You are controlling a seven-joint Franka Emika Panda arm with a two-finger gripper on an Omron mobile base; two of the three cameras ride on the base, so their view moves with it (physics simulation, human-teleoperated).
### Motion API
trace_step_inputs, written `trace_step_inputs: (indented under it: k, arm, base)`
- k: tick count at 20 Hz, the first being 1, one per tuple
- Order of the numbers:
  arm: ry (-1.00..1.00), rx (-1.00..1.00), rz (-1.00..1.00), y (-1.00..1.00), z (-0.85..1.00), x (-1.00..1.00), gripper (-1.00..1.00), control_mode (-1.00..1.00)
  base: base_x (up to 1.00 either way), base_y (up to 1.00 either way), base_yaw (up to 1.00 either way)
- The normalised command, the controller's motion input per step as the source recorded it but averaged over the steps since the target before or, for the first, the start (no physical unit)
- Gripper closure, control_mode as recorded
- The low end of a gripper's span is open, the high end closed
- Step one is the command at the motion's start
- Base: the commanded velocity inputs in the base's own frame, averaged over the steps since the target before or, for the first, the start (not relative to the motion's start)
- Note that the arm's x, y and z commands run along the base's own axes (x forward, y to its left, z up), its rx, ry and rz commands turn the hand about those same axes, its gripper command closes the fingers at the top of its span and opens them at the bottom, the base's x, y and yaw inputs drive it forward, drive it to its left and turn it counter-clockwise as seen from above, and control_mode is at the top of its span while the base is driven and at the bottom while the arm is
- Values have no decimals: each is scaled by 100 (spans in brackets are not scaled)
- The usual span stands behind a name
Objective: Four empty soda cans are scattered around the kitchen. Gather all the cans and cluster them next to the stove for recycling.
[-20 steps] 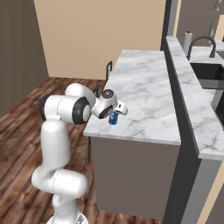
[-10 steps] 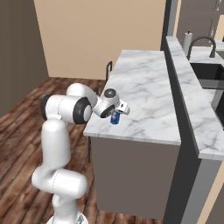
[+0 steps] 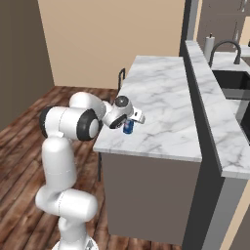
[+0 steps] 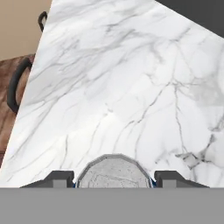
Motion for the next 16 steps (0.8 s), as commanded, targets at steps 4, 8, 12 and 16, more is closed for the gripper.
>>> trace_step_inputs:
  k: [4, 8, 12, 16]
  arm:
    - [-14, 0, 0, 0, 44, -38, 100, -100]
    - [-14, 0, 0, 0, 11, -36, 100, -100]
    - [-12, 0, 0, 0, 7, -29, 100, -100]
    - [-12, 0, 0, 0, 0, -27, 100, -100]
  base:
    - [0, 0, 0]
    - [0, 0, 0]
    - [0, 0, 0]
    - [0, 0, 0]
